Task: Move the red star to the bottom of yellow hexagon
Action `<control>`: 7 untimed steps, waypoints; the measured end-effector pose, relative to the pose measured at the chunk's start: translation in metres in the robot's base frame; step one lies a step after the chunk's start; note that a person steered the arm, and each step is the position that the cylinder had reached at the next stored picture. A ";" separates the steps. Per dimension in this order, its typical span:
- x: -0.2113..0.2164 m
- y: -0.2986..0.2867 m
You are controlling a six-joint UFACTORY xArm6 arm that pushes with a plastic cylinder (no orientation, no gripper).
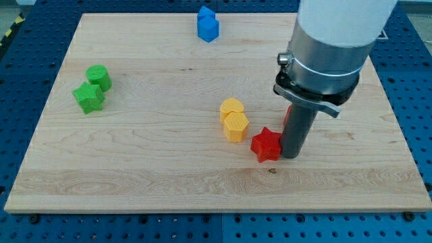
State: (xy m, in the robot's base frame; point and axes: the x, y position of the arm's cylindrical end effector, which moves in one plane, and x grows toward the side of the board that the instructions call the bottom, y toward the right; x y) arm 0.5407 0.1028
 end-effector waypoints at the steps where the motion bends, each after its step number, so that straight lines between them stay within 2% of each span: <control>1: 0.000 0.000; 7: 0.016 -0.051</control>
